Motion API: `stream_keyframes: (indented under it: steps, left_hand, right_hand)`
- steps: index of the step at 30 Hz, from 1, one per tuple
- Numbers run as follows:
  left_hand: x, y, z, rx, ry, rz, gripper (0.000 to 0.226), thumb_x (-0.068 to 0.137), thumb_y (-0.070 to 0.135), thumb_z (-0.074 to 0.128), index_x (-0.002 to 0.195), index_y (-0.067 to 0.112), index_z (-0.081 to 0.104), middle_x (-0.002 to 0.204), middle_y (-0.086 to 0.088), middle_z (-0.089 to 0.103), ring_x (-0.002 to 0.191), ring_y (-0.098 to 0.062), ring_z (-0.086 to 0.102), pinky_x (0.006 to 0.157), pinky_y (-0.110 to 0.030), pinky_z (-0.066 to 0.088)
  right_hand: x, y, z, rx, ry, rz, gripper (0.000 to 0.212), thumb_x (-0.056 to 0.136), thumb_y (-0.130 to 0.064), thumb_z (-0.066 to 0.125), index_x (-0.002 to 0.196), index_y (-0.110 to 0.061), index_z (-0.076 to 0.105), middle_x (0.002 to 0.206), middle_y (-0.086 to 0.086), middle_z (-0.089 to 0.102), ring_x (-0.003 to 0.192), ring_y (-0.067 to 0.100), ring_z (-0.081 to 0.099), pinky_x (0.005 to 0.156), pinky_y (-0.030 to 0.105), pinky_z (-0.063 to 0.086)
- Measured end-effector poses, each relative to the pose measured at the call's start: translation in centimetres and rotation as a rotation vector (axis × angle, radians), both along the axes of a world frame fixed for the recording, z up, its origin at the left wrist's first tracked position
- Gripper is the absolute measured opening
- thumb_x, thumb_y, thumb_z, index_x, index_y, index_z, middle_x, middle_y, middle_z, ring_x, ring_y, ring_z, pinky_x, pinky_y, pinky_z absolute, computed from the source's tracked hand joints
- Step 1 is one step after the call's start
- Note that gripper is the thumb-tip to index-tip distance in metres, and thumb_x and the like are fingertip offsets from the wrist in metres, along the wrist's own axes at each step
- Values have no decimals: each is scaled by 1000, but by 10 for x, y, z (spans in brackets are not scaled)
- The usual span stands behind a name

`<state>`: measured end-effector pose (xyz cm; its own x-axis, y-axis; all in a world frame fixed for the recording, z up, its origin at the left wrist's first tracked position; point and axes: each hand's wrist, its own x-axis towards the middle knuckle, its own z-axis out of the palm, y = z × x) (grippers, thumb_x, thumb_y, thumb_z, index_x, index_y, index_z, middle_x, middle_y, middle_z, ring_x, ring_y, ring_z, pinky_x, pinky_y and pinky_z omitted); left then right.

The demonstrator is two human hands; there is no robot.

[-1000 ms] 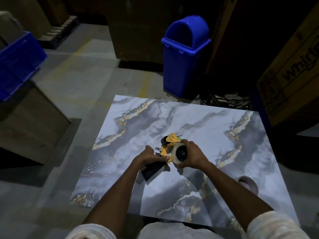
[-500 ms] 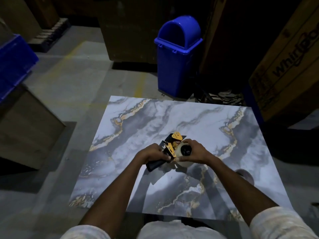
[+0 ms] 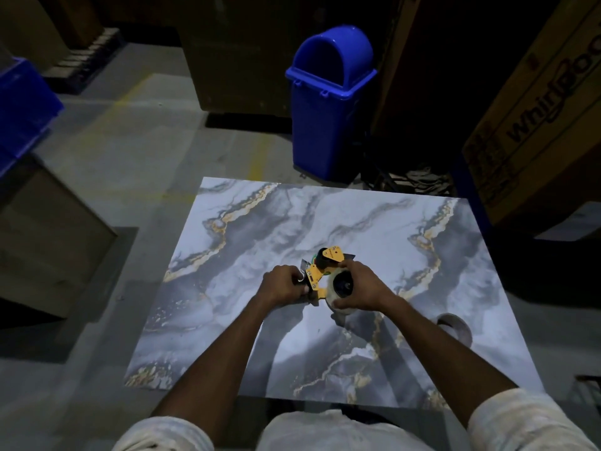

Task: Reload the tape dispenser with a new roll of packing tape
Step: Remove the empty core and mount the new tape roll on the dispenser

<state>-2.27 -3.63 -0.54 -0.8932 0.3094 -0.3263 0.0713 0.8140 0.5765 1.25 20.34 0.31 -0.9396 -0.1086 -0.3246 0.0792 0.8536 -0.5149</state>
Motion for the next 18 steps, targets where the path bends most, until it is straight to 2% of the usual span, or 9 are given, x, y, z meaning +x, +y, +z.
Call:
stream_keyframes:
  steps: [2,4,6,9,12,15,18]
  left_hand:
    - [8,6,-1,58,121,51,38,66,42,67,97,21,74,99,0,70,105,-23,61,79,-35,39]
    - [14,16,-1,100,303,62,46,72,41,67,115,25,72,115,4,64,119,-18,47,87,-35,29]
    - [12,24,0,71,423,-12,42,77,42,67,114,24,74,122,2,60,128,-19,39,92,-36,24]
    - [5,35,0,-60,432,-193,39,79,46,69,109,24,76,135,-3,54,141,-25,29,105,-42,19]
    - [1,42,-10,-161,388,-270,40,84,49,67,116,25,73,145,-5,45,151,-30,15,114,-52,16]
    - [2,43,-25,-164,402,-288,40,89,49,64,123,30,69,157,-7,35,154,-33,10,116,-58,17]
    - [9,41,-36,-109,392,-253,46,90,41,65,134,34,58,162,-7,27,155,-35,7,118,-59,15]
  right_hand:
    - [-1,2,-2,21,17,5,101,48,-62,84,135,-28,45,125,-2,55,113,20,55,90,39,55]
    - [-3,5,-5,42,36,7,101,45,-67,82,131,-33,43,122,-4,56,111,19,56,87,39,56]
    - [1,4,-5,42,47,10,109,44,-68,80,136,-29,39,126,0,52,113,20,52,89,41,55]
    - [8,1,-6,-3,72,-12,120,43,-66,80,145,-26,31,132,3,46,117,23,47,93,42,52]
    - [9,3,-7,-103,119,-44,118,43,-54,88,143,-31,30,132,-3,48,116,19,51,94,42,53]
    - [8,7,-3,-164,123,-30,116,44,-44,92,142,-31,30,132,-6,49,116,15,53,95,38,54]
    - [7,11,1,-183,84,4,120,44,-39,93,143,-31,27,132,-6,49,116,15,55,97,35,54]
